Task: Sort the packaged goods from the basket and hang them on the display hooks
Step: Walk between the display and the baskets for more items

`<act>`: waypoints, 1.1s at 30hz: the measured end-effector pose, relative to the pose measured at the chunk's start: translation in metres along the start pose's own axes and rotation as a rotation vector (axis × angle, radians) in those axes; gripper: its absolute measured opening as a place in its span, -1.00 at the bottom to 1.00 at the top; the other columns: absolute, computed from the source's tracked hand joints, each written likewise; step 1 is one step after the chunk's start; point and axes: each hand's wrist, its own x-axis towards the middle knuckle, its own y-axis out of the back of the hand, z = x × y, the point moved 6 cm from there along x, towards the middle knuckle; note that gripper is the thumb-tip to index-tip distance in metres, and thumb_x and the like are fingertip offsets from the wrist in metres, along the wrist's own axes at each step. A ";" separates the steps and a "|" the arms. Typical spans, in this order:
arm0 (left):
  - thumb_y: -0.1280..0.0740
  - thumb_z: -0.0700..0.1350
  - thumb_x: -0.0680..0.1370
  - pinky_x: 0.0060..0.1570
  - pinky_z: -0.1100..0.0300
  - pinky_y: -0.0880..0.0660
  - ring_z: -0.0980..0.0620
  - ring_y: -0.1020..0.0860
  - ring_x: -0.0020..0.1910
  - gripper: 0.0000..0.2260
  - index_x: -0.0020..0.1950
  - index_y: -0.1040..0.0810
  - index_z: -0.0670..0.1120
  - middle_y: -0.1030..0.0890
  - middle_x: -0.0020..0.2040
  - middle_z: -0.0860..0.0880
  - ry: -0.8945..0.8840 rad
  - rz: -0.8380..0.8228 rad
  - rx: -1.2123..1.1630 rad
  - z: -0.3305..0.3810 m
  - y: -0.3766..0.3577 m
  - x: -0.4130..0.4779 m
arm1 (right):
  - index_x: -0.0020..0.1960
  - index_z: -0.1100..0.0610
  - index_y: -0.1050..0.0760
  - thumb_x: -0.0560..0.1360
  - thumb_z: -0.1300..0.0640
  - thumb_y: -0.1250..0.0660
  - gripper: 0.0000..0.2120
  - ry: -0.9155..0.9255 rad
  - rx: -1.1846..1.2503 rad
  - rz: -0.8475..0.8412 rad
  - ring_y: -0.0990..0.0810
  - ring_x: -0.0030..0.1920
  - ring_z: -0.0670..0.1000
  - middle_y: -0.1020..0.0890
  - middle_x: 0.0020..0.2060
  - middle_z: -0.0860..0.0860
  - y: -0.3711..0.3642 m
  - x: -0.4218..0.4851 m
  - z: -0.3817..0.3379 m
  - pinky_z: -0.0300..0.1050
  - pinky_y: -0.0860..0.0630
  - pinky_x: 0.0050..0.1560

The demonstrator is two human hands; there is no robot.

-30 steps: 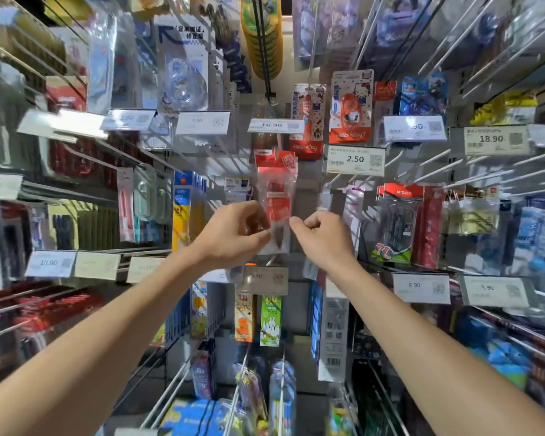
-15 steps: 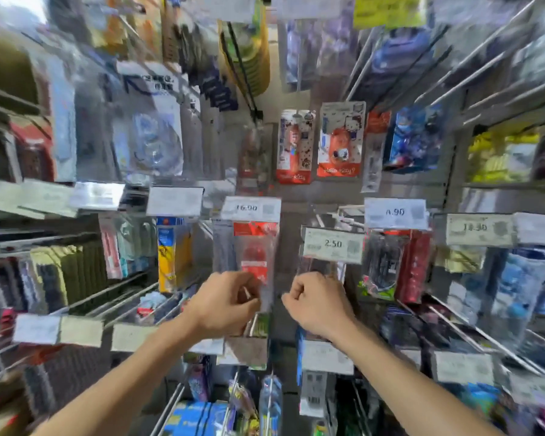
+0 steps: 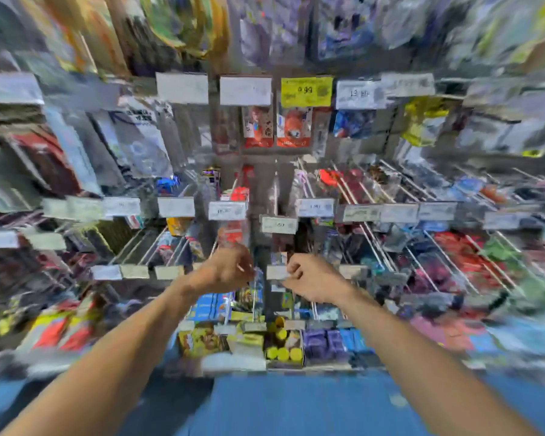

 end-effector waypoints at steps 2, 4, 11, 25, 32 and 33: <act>-0.35 0.14 0.40 -0.11 0.11 -0.58 -0.05 -0.68 -0.10 -0.70 -0.03 -0.66 -0.03 -0.71 -0.12 -0.01 -0.019 -0.048 -0.033 0.029 0.006 -0.022 | -0.03 0.03 -0.51 0.50 -0.03 -0.44 -0.82 -0.038 0.041 0.035 -0.65 -0.03 0.11 -0.65 -0.07 0.04 0.013 -0.037 -0.003 -0.08 -0.55 -0.13; -0.30 0.24 0.34 -0.08 0.12 -0.59 -0.02 -0.67 -0.09 -0.65 -0.03 -0.59 0.05 -0.68 -0.12 0.07 -0.068 -0.075 -0.030 0.062 0.007 -0.043 | 0.10 0.11 -0.53 0.55 -0.01 -0.44 -0.76 -0.050 0.044 0.064 -0.64 0.04 0.11 -0.65 0.03 0.08 0.026 -0.077 -0.006 -0.05 -0.54 -0.04; -0.50 0.04 0.52 0.27 -0.06 -0.55 -0.11 -0.58 0.25 -0.43 0.45 -0.41 -0.09 -0.58 0.31 -0.09 -0.228 -0.196 -0.080 0.156 -0.037 -0.127 | 0.35 0.11 -0.43 0.54 -0.15 -0.44 -0.48 -0.182 0.059 0.202 -0.54 0.24 0.09 -0.52 0.29 0.04 0.045 -0.231 0.004 0.09 -0.52 0.22; -0.47 0.26 0.40 0.35 0.02 -0.44 -0.11 -0.52 0.33 -0.19 0.54 -0.37 -0.10 -0.51 0.39 -0.08 -0.738 -0.603 0.051 0.458 -0.265 -0.277 | 0.30 0.18 -0.49 0.47 -0.04 -0.54 -0.48 -0.782 0.230 0.708 -0.65 0.05 0.15 -0.59 0.18 0.06 0.030 -0.641 0.182 0.07 -0.53 0.17; -0.52 -0.09 0.54 0.15 0.29 -0.38 -0.05 -0.55 0.24 -0.48 0.46 -0.46 -0.14 -0.54 0.35 -0.08 -1.027 -0.832 0.157 0.611 -0.412 -0.438 | 0.26 0.33 -0.50 0.47 0.12 -0.55 -0.53 -1.182 0.377 0.890 -0.60 0.05 0.16 -0.62 0.12 0.23 -0.034 -0.899 0.235 0.02 -0.48 0.16; -0.52 -0.08 0.54 0.19 0.27 -0.38 -0.04 -0.55 0.25 -0.48 0.47 -0.47 -0.12 -0.54 0.36 -0.07 -1.069 -0.869 0.179 0.629 -0.430 -0.464 | 0.27 0.30 -0.49 0.48 0.11 -0.54 -0.53 -1.240 0.401 0.915 -0.61 0.09 0.16 -0.63 0.13 0.21 -0.045 -0.934 0.234 0.00 -0.47 0.15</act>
